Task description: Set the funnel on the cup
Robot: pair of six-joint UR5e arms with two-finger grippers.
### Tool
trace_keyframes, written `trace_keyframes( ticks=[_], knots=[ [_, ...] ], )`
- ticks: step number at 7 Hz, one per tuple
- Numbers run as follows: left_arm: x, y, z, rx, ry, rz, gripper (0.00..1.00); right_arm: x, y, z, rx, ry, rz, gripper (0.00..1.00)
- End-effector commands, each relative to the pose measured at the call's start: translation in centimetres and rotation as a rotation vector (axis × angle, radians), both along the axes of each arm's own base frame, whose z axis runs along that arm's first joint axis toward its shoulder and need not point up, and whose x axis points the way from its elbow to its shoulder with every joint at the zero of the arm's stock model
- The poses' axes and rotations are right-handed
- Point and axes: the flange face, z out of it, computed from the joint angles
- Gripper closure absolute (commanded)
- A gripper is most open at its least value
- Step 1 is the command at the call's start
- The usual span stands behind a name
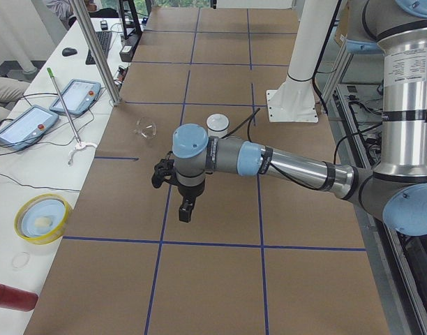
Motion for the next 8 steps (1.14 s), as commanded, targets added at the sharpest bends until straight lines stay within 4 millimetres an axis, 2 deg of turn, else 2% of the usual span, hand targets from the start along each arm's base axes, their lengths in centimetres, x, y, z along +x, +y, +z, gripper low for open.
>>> trace_keyframes(
  ticks=[1,2,4,6,7,8],
  knots=[
    [1.6,-5.7,-7.4,0.117,0.011,-0.004,0.0,0.0,0.0,0.0,0.0,0.0,0.0,0.0],
    [1.6,-5.5,-9.9,0.164,0.028,-0.022,0.0,0.0,0.0,0.0,0.0,0.0,0.0,0.0],
    [2.2,-5.5,-11.4,0.227,0.065,-0.053,0.0,0.0,0.0,0.0,0.0,0.0,0.0,0.0],
    [6.9,-5.6,-11.9,0.272,0.081,0.039,0.0,0.0,0.0,0.0,0.0,0.0,0.0,0.0],
    [12.2,-5.2,-12.5,0.227,0.112,0.082,0.0,0.0,0.0,-0.1,0.002,0.0,0.0,0.0],
    [17.7,-4.1,-15.1,0.127,0.153,0.049,0.0,0.0,0.0,0.0,0.0,0.0,0.0,0.0]
  ],
)
